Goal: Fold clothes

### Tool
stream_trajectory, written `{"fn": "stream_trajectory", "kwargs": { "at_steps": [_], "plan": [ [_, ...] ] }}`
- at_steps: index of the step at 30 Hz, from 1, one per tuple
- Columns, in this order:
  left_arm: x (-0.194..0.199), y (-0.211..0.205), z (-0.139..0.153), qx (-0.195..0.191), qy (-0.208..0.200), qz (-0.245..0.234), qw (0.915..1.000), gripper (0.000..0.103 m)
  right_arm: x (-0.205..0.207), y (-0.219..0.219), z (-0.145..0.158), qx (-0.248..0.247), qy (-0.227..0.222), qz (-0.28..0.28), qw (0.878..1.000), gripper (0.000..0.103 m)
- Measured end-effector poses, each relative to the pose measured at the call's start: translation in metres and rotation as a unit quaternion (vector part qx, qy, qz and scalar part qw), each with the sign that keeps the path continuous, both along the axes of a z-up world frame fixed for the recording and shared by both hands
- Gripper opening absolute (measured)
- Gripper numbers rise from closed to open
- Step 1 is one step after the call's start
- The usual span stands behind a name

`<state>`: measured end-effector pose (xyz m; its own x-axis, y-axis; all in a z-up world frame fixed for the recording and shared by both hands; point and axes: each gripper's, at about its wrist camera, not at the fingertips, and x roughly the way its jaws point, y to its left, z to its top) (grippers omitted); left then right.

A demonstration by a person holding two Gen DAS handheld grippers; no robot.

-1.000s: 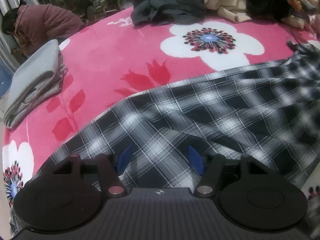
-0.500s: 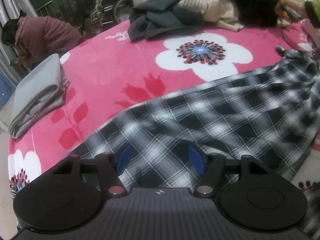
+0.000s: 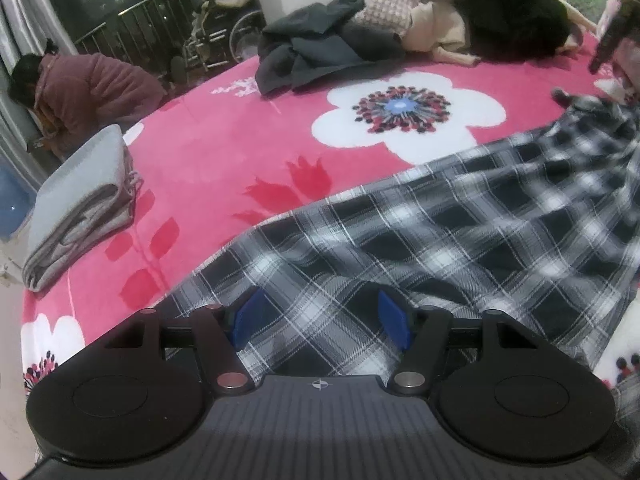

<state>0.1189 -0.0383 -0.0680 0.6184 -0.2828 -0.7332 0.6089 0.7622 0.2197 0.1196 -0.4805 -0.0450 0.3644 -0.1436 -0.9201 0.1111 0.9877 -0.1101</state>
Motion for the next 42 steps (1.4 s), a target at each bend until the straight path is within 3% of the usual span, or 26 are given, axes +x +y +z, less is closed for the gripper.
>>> {"fn": "stream_trajectory", "kwargs": {
  "at_steps": [2, 6, 8, 12, 16, 17, 18, 19, 21, 29, 32, 36, 38, 40, 42],
  "plan": [
    [0.0, -0.001, 0.003, -0.005, -0.006, -0.007, 0.9999, 0.063, 0.041, -0.02, 0.024, 0.041, -0.027, 0.035, 0.998, 0.066],
    [0.004, -0.011, 0.005, -0.001, -0.023, -0.031, 0.9993, 0.063, 0.028, 0.054, 0.031, 0.093, -0.077, 0.188, 0.975, 0.06],
    [0.009, -0.019, 0.004, -0.003, -0.026, -0.044, 0.9987, 0.063, 0.023, 0.098, 0.021, 0.071, -0.078, 0.277, 0.955, 0.055],
    [0.016, -0.04, -0.003, 0.006, -0.037, -0.09, 0.9953, 0.063, 0.024, 0.16, -0.016, -0.013, -0.055, 0.402, 0.914, 0.038],
    [0.022, -0.061, -0.013, 0.027, -0.046, -0.145, 0.9879, 0.063, 0.026, 0.188, -0.043, -0.089, -0.044, 0.484, 0.869, 0.038],
    [0.023, -0.065, -0.016, 0.032, -0.047, -0.157, 0.9859, 0.063, 0.027, 0.19, -0.046, -0.093, -0.044, 0.492, 0.865, 0.037],
    [0.023, -0.069, -0.019, 0.035, -0.049, -0.168, 0.9839, 0.062, 0.029, 0.191, -0.048, -0.096, -0.044, 0.498, 0.861, 0.029],
    [0.024, -0.072, -0.022, 0.037, -0.05, -0.176, 0.9823, 0.061, 0.031, 0.191, -0.05, -0.099, -0.043, 0.5, 0.859, 0.016],
    [0.026, -0.077, -0.029, 0.043, -0.052, -0.191, 0.9793, 0.057, 0.032, 0.192, -0.051, -0.111, -0.045, 0.503, 0.856, 0.005],
    [0.039, -0.086, -0.039, 0.016, -0.048, -0.198, 0.9789, 0.042, 0.043, 0.184, -0.032, -0.182, -0.085, 0.481, 0.853, 0.004],
    [0.042, -0.092, -0.04, 0.028, -0.064, -0.194, 0.9785, 0.035, 0.053, 0.187, -0.035, -0.214, -0.097, 0.481, 0.844, 0.004],
    [0.048, -0.096, -0.045, 0.044, -0.081, -0.184, 0.9785, 0.036, 0.072, 0.187, -0.049, -0.23, -0.103, 0.476, 0.842, 0.004],
    [0.049, -0.098, -0.047, 0.051, -0.089, -0.18, 0.9784, 0.037, 0.083, 0.183, -0.063, -0.228, -0.098, 0.47, 0.847, 0.004],
    [0.05, -0.099, -0.049, 0.055, -0.093, -0.176, 0.9785, 0.037, 0.095, 0.175, -0.076, -0.204, -0.09, 0.452, 0.864, 0.005],
    [0.051, -0.1, -0.05, 0.056, -0.095, -0.174, 0.9785, 0.037, 0.105, 0.16, -0.07, -0.149, -0.1, 0.421, 0.889, 0.009]
  ]
}}
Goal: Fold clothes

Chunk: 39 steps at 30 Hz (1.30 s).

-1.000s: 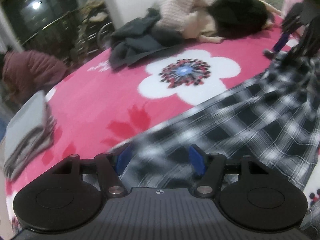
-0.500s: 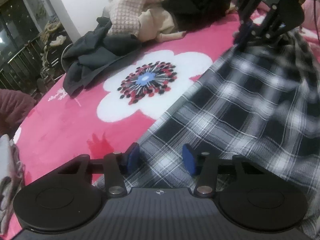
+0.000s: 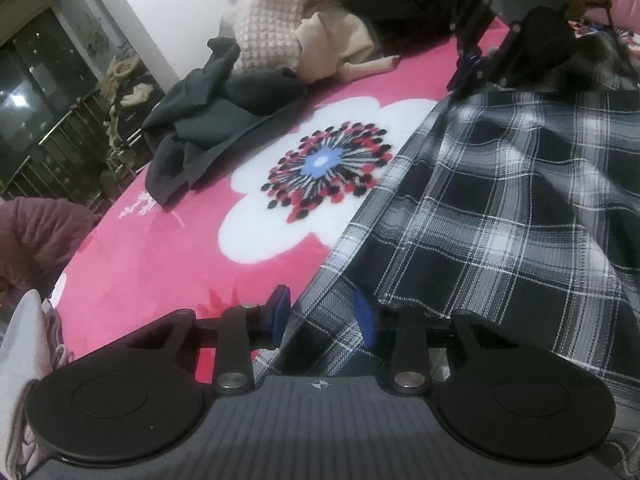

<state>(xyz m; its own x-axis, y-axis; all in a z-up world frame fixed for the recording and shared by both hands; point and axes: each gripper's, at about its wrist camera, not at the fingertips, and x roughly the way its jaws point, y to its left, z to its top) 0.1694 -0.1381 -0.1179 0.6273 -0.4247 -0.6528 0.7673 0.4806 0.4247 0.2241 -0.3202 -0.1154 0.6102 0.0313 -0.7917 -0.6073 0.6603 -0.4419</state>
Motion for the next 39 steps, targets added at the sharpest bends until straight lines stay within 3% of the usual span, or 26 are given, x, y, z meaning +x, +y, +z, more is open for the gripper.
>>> {"fn": "stream_trajectory", "kwargs": {
  "at_steps": [1, 3, 6, 8, 10, 17, 21, 23, 24, 25, 26, 28, 29, 30, 32, 35, 36, 39],
  "plan": [
    [0.0, 0.0, 0.0, 0.0, 0.0, 0.001, 1.0, 0.037, 0.007, -0.013, 0.01, 0.043, 0.014, -0.032, 0.998, 0.028],
    [0.0, 0.0, 0.0, -0.001, 0.0, 0.003, 1.0, 0.037, 0.021, -0.055, 0.035, 0.148, 0.043, -0.12, 0.981, 0.052],
    [0.0, 0.0, -0.001, -0.001, 0.001, 0.005, 1.0, 0.037, 0.026, -0.121, 0.069, 0.26, 0.034, -0.245, 0.933, 0.053],
    [0.002, -0.001, -0.001, -0.002, 0.003, 0.008, 1.0, 0.038, 0.018, -0.159, 0.085, 0.303, 0.025, -0.31, 0.901, 0.053],
    [0.003, -0.002, -0.001, -0.003, 0.004, 0.012, 0.9999, 0.039, 0.006, -0.185, 0.088, 0.327, 0.04, -0.344, 0.879, 0.053],
    [0.002, -0.004, -0.002, 0.004, -0.001, 0.016, 0.9999, 0.041, -0.02, -0.186, 0.047, 0.295, 0.1, -0.349, 0.884, 0.052],
    [0.001, -0.004, -0.002, 0.006, -0.003, 0.017, 0.9998, 0.041, -0.013, -0.174, 0.031, 0.297, 0.114, -0.318, 0.893, 0.052],
    [0.002, -0.003, -0.002, 0.005, -0.001, 0.02, 0.9998, 0.041, -0.01, -0.167, 0.026, 0.274, 0.126, -0.309, 0.902, 0.052],
    [0.002, -0.003, -0.002, 0.004, -0.001, 0.021, 0.9998, 0.042, -0.011, -0.163, 0.026, 0.265, 0.124, -0.304, 0.906, 0.047],
    [0.001, -0.003, -0.002, 0.003, -0.001, 0.022, 0.9997, 0.042, -0.012, -0.159, 0.026, 0.256, 0.122, -0.3, 0.911, 0.021],
    [0.001, -0.003, -0.002, 0.003, -0.002, 0.022, 0.9997, 0.042, -0.014, -0.157, 0.028, 0.249, 0.117, -0.297, 0.914, 0.004],
    [0.001, -0.002, -0.002, 0.001, -0.003, 0.022, 0.9997, 0.042, -0.02, -0.166, 0.045, 0.247, 0.076, -0.311, 0.915, 0.005],
    [0.001, -0.002, -0.002, 0.0, -0.003, 0.023, 0.9997, 0.042, -0.022, -0.172, 0.053, 0.246, 0.055, -0.322, 0.913, 0.005],
    [0.001, -0.002, -0.002, -0.002, -0.002, 0.024, 0.9997, 0.042, -0.024, -0.186, 0.06, 0.246, 0.032, -0.351, 0.903, 0.005],
    [0.001, -0.001, -0.002, -0.004, 0.0, 0.026, 0.9997, 0.042, -0.026, -0.213, 0.072, 0.247, -0.011, -0.407, 0.879, 0.005],
    [0.002, 0.0, -0.002, -0.004, 0.0, 0.025, 0.9997, 0.042, -0.03, -0.247, 0.074, 0.267, -0.03, -0.472, 0.839, 0.005],
    [0.001, 0.0, -0.002, -0.003, -0.002, 0.024, 0.9997, 0.042, -0.031, -0.25, 0.072, 0.269, -0.033, -0.479, 0.835, 0.005],
    [0.0, -0.001, -0.003, 0.001, -0.007, 0.023, 0.9997, 0.042, -0.028, -0.245, 0.065, 0.265, -0.053, -0.473, 0.839, 0.005]
  ]
}}
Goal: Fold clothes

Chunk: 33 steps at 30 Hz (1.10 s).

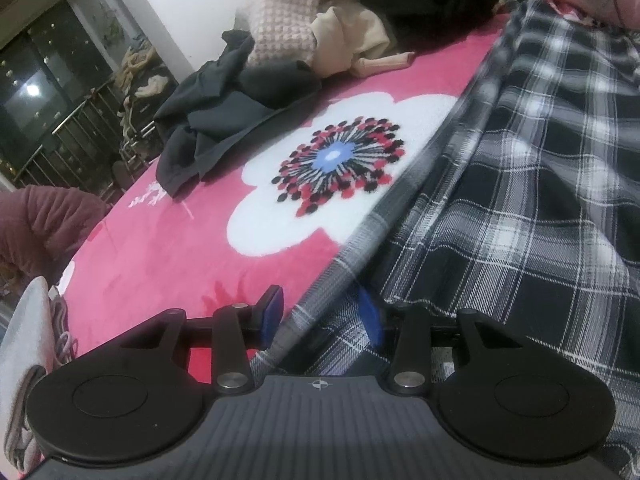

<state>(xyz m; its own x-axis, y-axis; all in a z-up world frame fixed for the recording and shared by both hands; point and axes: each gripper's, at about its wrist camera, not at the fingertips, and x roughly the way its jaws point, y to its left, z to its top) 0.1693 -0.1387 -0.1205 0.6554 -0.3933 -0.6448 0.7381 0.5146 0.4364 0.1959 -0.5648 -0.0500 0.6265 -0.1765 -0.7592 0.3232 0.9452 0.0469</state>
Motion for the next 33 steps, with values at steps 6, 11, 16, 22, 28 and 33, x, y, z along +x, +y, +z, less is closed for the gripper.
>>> {"fn": "stream_trajectory", "kwargs": {
  "at_steps": [6, 11, 16, 22, 28, 33],
  "plan": [
    [-0.002, -0.003, -0.001, 0.014, -0.011, -0.006, 0.9998, 0.042, 0.02, -0.007, -0.018, 0.0, -0.029, -0.008, 1.0, 0.006],
    [-0.002, -0.002, -0.001, 0.016, -0.011, -0.003, 0.9998, 0.042, 0.028, -0.036, -0.035, -0.016, 0.009, -0.083, 0.996, 0.024],
    [-0.001, -0.002, 0.0, 0.012, -0.005, 0.001, 0.9999, 0.044, 0.01, -0.035, -0.016, 0.042, 0.007, -0.076, 0.996, 0.026],
    [0.013, 0.004, 0.013, -0.021, 0.04, 0.028, 0.9986, 0.048, -0.041, 0.015, 0.011, 0.076, 0.038, -0.037, 0.996, 0.041],
    [0.009, 0.011, 0.05, -0.083, 0.041, 0.057, 0.994, 0.051, -0.106, 0.017, 0.01, 0.152, 0.089, -0.107, 0.979, 0.043],
    [-0.032, 0.007, 0.082, -0.114, 0.063, 0.016, 0.9914, 0.054, -0.144, -0.009, -0.017, 0.251, 0.074, -0.213, 0.941, 0.043]
  ]
}}
